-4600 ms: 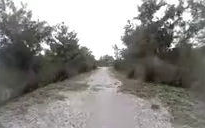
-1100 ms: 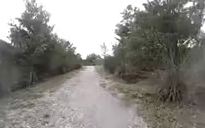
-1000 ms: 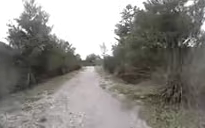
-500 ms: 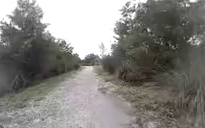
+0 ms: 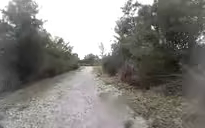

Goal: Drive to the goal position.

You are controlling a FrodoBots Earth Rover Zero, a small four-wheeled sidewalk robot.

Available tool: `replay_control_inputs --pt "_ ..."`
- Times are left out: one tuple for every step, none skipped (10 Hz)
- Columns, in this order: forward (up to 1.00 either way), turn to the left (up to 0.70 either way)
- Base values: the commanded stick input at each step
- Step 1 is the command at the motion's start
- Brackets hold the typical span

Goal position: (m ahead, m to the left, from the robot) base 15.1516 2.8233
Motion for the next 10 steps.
replay_control_inputs --pt "0.70 0.00" --pt "0.70 0.00" --pt "0.70 0.00" --pt "0.70 0.00" --pt "0.70 0.00" --pt "0.70 0.00" --pt "0.70 0.02" --pt "0.70 0.25" --pt "0.70 0.35" --pt "0.70 0.33"
